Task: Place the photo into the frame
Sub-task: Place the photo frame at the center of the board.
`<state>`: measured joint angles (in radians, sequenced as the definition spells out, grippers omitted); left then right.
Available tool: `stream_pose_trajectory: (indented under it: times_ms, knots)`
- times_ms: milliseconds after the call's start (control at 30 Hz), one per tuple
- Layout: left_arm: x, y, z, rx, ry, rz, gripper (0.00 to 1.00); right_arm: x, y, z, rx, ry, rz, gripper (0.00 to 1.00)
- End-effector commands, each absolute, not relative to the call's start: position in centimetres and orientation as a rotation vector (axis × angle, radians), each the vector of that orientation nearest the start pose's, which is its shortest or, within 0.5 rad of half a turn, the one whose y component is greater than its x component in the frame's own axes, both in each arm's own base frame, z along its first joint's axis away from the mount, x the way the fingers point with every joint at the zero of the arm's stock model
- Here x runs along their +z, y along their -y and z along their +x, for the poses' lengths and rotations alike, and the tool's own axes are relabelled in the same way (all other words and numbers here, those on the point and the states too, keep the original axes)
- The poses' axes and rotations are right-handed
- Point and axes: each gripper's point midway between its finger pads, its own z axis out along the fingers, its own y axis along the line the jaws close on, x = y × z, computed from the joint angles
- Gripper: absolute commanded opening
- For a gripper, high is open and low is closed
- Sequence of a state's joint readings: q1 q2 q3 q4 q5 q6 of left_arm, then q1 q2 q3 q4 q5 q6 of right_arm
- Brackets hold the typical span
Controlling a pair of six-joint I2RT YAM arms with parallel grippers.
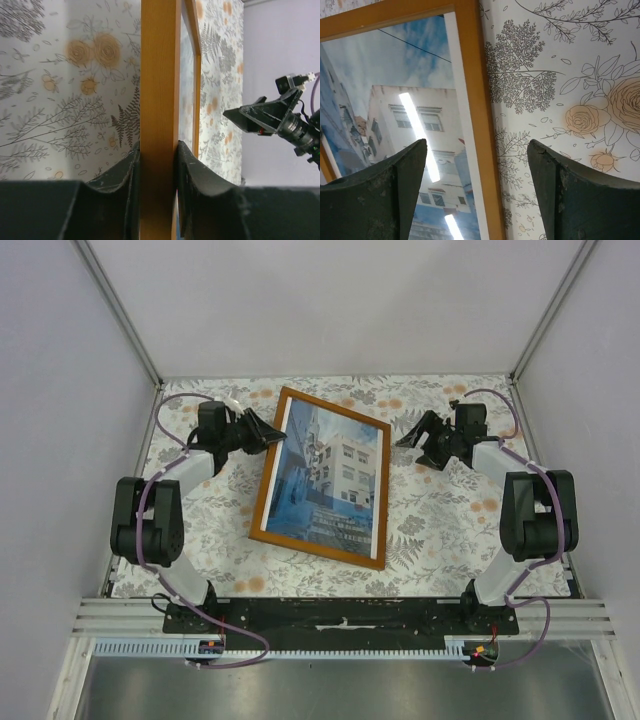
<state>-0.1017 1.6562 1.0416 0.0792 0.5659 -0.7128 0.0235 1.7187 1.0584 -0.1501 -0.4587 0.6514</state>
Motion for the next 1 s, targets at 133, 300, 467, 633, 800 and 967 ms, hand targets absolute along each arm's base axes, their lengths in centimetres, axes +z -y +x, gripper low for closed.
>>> stream_pose_trajectory:
  times_ms: [133,300,467,633,800,967]
  knots:
    - [11.1,18.1,42.5,-1.288,-2.074,-0.212,0.02,9.8,-10.9,42.1,0.849,-2.344,0.443,0.89]
    - [8.1,17.7,41.7,-1.307,-2.043,-0.327,0.14,10.1,-10.9,42.0,0.847,-2.335,0.414,0.91]
    - [5.7,16.9,40.9,-1.265,-2.051,-0.405,0.23,10.0,-10.8,41.9,0.834,-2.338,0.404,0.92]
    - [5.0,16.7,40.8,-1.231,-2.08,-0.41,0.31,9.1,-10.6,41.6,0.818,-2.356,0.408,0.93]
    - [4.0,15.9,40.5,-1.142,-2.122,-0.408,0.45,8.5,-10.8,41.4,0.831,-2.362,0.415,0.93]
    - [3.5,15.4,40.2,-1.081,-2.145,-0.404,0.54,8.8,-10.8,41.5,0.835,-2.354,0.408,0.94]
